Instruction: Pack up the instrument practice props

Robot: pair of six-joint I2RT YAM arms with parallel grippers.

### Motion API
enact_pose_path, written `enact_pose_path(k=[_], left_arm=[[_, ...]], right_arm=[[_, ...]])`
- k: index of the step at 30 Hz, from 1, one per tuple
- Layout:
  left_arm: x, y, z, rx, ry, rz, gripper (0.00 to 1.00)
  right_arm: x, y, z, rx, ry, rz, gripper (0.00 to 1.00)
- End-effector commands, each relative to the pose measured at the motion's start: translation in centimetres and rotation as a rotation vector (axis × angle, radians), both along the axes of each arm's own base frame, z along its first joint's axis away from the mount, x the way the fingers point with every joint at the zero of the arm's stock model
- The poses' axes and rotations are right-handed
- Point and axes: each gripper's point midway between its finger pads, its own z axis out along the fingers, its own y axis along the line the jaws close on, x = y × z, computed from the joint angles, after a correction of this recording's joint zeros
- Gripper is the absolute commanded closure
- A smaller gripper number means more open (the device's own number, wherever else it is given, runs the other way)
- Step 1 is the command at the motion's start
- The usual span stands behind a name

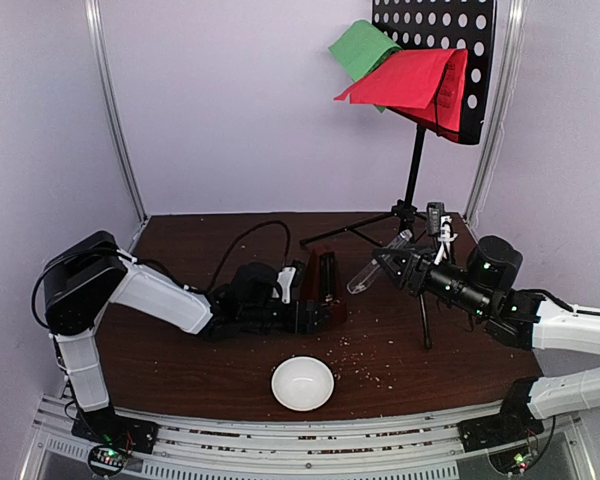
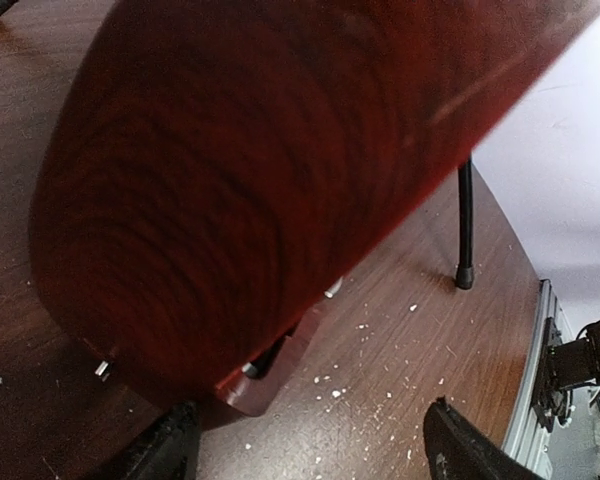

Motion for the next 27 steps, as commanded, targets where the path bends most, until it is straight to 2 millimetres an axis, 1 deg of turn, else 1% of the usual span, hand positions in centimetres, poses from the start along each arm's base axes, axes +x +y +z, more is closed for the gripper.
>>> enact_pose_path(k=[1, 2, 5, 6, 7, 9, 10, 13, 14, 16, 19, 21, 23, 26, 27], left_arm=[[0.3, -0.3, 3.5, -0.093, -0.088, -0.014, 0.20], [0.3, 0.4, 3.9, -0.088, -0.105, -0.001, 0.20], [0.1, 2.5, 6.6, -0.053, -0.197, 0.001, 0.18], [0.1, 3.3, 8.3, -0.050, -0.232, 0.000, 0.18], [0.1, 4.1, 9.2, -0.037, -0.250, -0.004, 0.17], [0.4, 5.9, 10.7, -0.004, -0.271, -0.017, 0.16], [0.9, 7.1, 11.3, 0.017, -0.275, -0.013, 0.16], [3.6, 11.2, 12.9, 0.086, -0.265, 0.019, 0.15], [4.2, 12.7, 13.0, 0.117, -0.245, 0.025, 0.15], [6.1, 15.6, 14.4, 0.144, -0.265, 0.056, 0.15], [8.3, 20.9, 16.0, 0.160, -0.280, 0.141, 0.15], [9.2, 24.3, 16.8, 0.163, -0.291, 0.200, 0.15], [9.9, 27.2, 17.0, 0.243, -0.338, 0.275, 0.15], [10.6, 30.9, 16.5, 0.425, -0.440, 0.400, 0.15], [10.6, 31.8, 16.7, 0.468, -0.459, 0.431, 0.15]], right_arm=[[0.2, -0.5, 0.1, -0.009, -0.025, -0.038, 0.48], [0.2, -0.6, -0.1, -0.014, -0.024, -0.041, 0.48], [0.2, -0.4, -0.7, -0.036, -0.030, -0.047, 0.48], [0.2, -0.3, -1.0, -0.048, -0.033, -0.054, 0.48], [0.2, -0.3, -1.2, -0.056, -0.041, -0.063, 0.48], [0.3, 0.0, -1.8, -0.092, -0.049, -0.078, 0.48], [0.4, 0.2, -2.1, -0.113, -0.052, -0.091, 0.48], [0.4, 1.5, -2.9, -0.183, -0.059, -0.111, 0.48], [0.5, 2.0, -3.1, -0.203, -0.060, -0.120, 0.48], [0.8, 2.8, -3.9, -0.244, -0.048, -0.146, 0.48], [1.3, 4.3, -5.4, -0.255, -0.018, -0.137, 0.48], [1.7, 5.0, -6.4, -0.249, 0.000, -0.133, 0.48], [2.2, 5.7, -7.1, -0.267, 0.009, -0.136, 0.48], [3.1, 6.6, -8.1, -0.305, 0.009, -0.151, 0.49], [3.4, 6.7, -8.1, -0.311, -0.001, -0.157, 0.49]])
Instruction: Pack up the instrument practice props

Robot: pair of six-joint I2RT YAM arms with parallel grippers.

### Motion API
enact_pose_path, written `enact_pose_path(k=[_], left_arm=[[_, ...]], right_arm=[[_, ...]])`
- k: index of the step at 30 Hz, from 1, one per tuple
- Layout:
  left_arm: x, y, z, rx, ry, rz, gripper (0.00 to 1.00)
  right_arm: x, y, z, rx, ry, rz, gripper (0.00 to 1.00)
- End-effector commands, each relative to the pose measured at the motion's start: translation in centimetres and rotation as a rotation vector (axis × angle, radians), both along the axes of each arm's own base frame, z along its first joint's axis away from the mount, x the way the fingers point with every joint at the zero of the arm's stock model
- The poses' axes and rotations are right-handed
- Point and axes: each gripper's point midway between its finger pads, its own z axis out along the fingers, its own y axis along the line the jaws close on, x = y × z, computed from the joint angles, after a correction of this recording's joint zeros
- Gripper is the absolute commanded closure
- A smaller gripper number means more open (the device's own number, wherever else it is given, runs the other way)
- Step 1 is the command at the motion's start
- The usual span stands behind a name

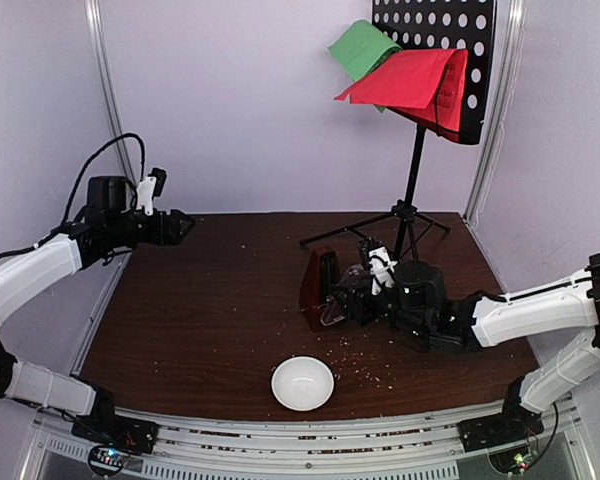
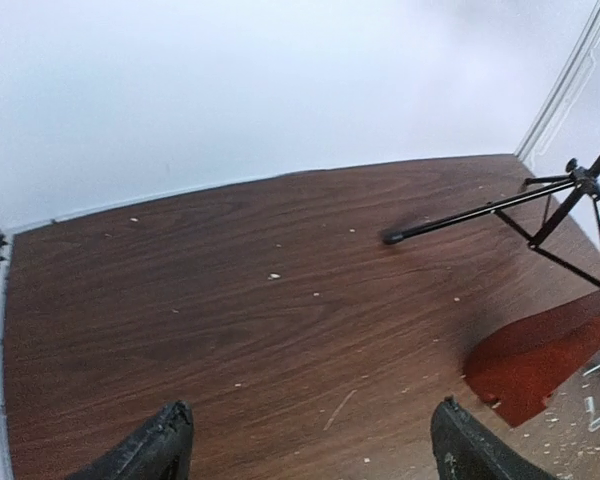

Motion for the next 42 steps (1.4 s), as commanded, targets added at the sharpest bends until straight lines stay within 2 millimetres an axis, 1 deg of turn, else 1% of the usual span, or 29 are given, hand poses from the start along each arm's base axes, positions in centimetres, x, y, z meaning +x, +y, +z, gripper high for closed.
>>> enact_pose_path(k=[1, 3, 5, 6, 8, 12, 16, 19, 21, 25, 32, 37, 42], left_arm=[[-0.6, 3.7, 0.1, 0.242, -0.090, 0.114, 0.15], [-1.2, 4.5, 1.2, 0.256, -0.138, 0.147, 0.14], [-1.9, 4.8, 2.1, 0.251, -0.189, 0.157, 0.11], [-2.0, 4.9, 2.2, 0.252, -0.197, 0.163, 0.11], [-2.0, 5.1, 2.1, 0.258, -0.195, 0.170, 0.10], [-1.4, 5.4, 1.1, 0.285, -0.155, 0.188, 0.11], [-1.3, 5.5, 0.7, 0.289, -0.148, 0.190, 0.11], [-1.3, 5.6, 0.7, 0.293, -0.148, 0.199, 0.10], [-1.3, 5.7, 0.6, 0.296, -0.149, 0.201, 0.10], [-1.3, 5.7, 0.6, 0.298, -0.147, 0.203, 0.11], [-1.4, 6.0, 0.6, 0.305, -0.152, 0.215, 0.11], [-1.3, 6.0, 0.3, 0.308, -0.146, 0.216, 0.11], [-1.4, 6.6, 0.9, 0.313, -0.165, 0.247, 0.11]], right_arm=[[1.7, 1.0, 2.0, 0.022, -0.076, -0.045, 0.49], [2.1, 1.4, 1.9, 0.000, -0.096, -0.047, 0.49], [2.5, 1.5, 1.5, -0.025, -0.109, -0.056, 0.49], [2.7, 1.5, 1.4, -0.032, -0.117, -0.064, 0.49], [2.9, 1.6, 1.2, -0.043, -0.133, -0.072, 0.49], [3.4, 1.9, 0.8, -0.077, -0.158, -0.078, 0.49], [3.7, 1.2, 0.7, -0.075, -0.190, -0.116, 0.49], [3.6, 0.8, 0.9, -0.048, -0.208, -0.122, 0.49], [3.5, 0.9, 0.9, -0.039, -0.205, -0.115, 0.49], [3.4, 1.3, 0.3, -0.028, -0.186, -0.100, 0.49], [3.4, 1.4, -0.4, -0.014, -0.170, -0.104, 0.49], [3.5, 1.5, -1.3, -0.024, -0.159, -0.106, 0.49], [3.6, 1.3, -2.0, -0.040, -0.160, -0.117, 0.49]])
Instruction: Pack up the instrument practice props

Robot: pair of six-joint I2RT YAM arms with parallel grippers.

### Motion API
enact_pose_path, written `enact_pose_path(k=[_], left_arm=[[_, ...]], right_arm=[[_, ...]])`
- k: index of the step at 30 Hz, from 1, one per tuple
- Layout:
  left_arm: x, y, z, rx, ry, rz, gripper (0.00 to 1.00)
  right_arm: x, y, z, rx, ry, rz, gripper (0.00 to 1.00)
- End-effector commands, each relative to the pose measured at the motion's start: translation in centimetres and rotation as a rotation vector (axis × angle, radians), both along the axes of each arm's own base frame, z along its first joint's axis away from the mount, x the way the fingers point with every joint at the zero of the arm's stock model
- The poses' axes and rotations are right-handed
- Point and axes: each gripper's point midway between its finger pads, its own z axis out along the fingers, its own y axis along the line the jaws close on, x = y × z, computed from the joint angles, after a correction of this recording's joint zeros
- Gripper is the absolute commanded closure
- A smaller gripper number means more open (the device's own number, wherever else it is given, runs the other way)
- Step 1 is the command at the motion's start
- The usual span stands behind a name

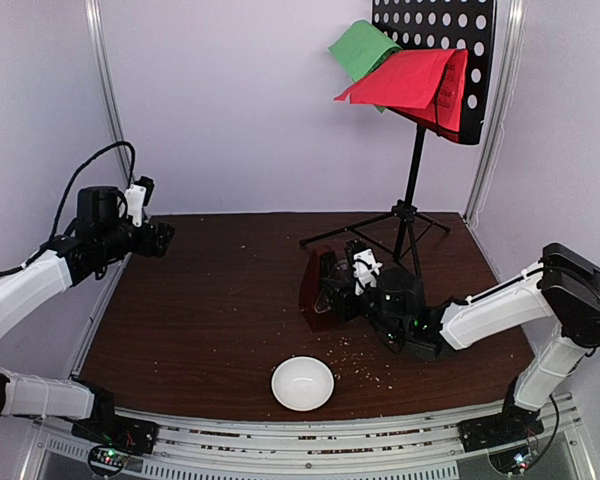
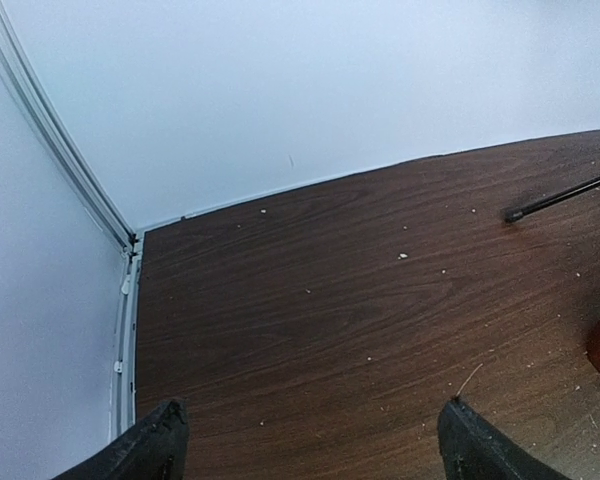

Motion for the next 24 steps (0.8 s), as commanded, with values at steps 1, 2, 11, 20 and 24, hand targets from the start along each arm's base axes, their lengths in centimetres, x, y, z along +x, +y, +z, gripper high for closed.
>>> enact_pose_path(k=[1, 2, 11, 20, 24], left_arm=[[-0.1, 0.7, 1.3, 0.013, -0.061, 0.031, 0.10], [-0.1, 0.8, 1.4, 0.015, -0.067, 0.035, 0.11], [0.0, 0.8, 1.1, 0.020, -0.060, 0.035, 0.10], [0.1, 0.7, 0.8, 0.022, -0.052, 0.034, 0.10], [0.1, 0.8, 0.7, 0.024, -0.051, 0.036, 0.10]], right_arm=[[0.0, -0.3, -0.7, 0.000, -0.005, -0.019, 0.49], [0.0, -0.3, -0.9, -0.004, -0.005, -0.019, 0.49], [-0.1, 0.2, -1.5, -0.027, -0.011, 0.002, 0.49], [-0.2, 0.5, -2.9, -0.067, 0.006, 0.018, 0.47], [-0.1, 0.9, -3.5, -0.082, 0.021, 0.028, 0.45]])
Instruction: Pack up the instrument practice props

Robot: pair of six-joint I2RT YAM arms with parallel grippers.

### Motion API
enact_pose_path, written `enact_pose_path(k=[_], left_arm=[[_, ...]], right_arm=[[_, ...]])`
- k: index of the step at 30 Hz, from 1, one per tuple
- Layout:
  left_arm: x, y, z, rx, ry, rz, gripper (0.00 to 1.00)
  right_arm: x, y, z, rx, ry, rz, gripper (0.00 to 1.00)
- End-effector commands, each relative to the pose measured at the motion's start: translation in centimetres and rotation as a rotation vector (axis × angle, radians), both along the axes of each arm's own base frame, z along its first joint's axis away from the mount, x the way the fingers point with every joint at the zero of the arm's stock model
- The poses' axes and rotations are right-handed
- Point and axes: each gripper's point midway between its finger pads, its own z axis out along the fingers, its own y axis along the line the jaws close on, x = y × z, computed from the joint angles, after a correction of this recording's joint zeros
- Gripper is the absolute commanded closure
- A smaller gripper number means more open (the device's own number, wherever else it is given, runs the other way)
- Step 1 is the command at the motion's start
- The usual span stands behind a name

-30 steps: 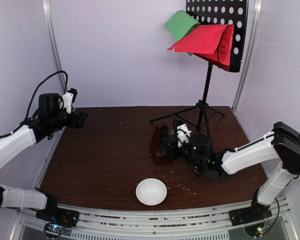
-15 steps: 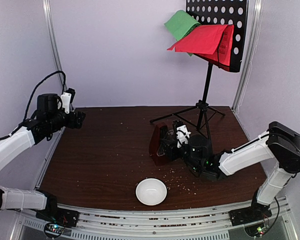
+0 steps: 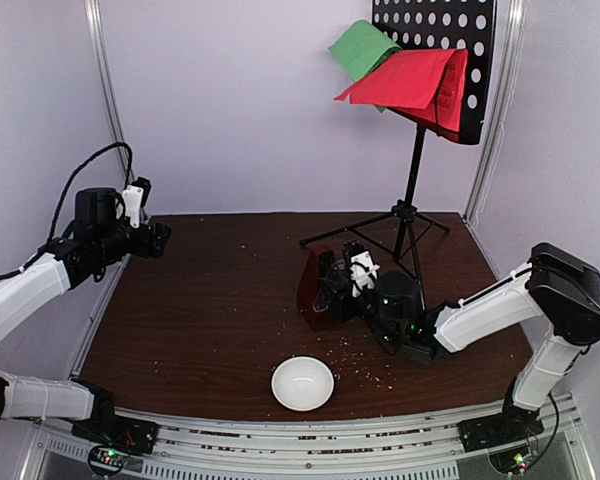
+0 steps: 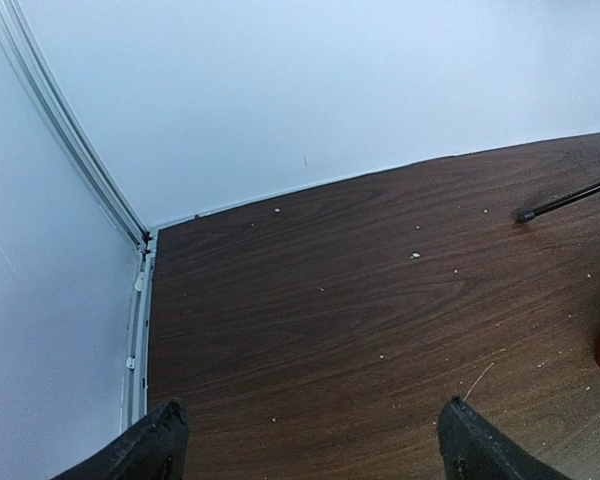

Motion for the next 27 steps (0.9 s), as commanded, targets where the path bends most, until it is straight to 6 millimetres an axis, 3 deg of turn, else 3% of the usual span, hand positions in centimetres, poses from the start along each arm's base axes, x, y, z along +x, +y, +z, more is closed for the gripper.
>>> enact_pose_path(k=[1, 27], left_arm=[[0.5, 0.0, 0.6, 0.005, -0.038, 0.004, 0.10], [0.4, 0.2, 0.5, 0.006, -0.034, 0.011, 0.10]], right_arm=[[-0.4, 0.5, -3.4, -0.087, 0.063, 0.027, 0.45], [0.1, 1.7, -6.0, -0.123, 0.123, 0.038, 0.38]])
